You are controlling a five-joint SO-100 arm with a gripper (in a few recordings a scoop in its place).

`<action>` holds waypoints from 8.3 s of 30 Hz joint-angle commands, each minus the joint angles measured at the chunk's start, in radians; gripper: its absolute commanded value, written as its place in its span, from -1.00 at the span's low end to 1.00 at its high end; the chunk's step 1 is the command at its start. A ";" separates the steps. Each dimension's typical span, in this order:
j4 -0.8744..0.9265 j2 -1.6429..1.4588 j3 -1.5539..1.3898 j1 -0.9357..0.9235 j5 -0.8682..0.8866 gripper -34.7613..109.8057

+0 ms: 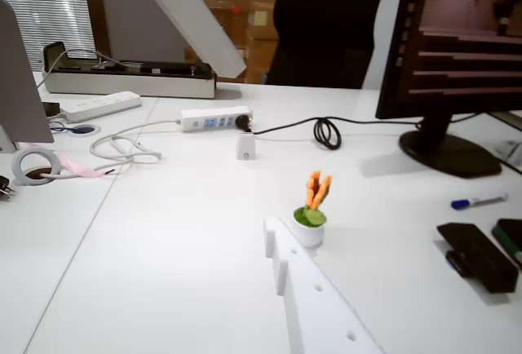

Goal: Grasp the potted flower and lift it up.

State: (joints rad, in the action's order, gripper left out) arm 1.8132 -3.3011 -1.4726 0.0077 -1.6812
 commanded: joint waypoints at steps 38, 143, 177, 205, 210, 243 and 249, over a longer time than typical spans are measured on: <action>0.011 0.003 0.037 -0.388 0.057 0.54; -0.328 2.413 1.068 -0.500 0.020 0.54; -0.425 2.566 1.126 -0.463 0.057 0.54; -0.440 2.580 1.126 -0.462 0.049 0.47; -0.436 2.580 1.138 -0.454 0.051 0.14; -0.422 2.591 1.141 -0.446 0.054 -0.52; -0.341 2.600 1.262 -0.446 0.052 -0.52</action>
State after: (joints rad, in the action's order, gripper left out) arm 1.4312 -0.6826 -0.3037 -0.4372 -1.6291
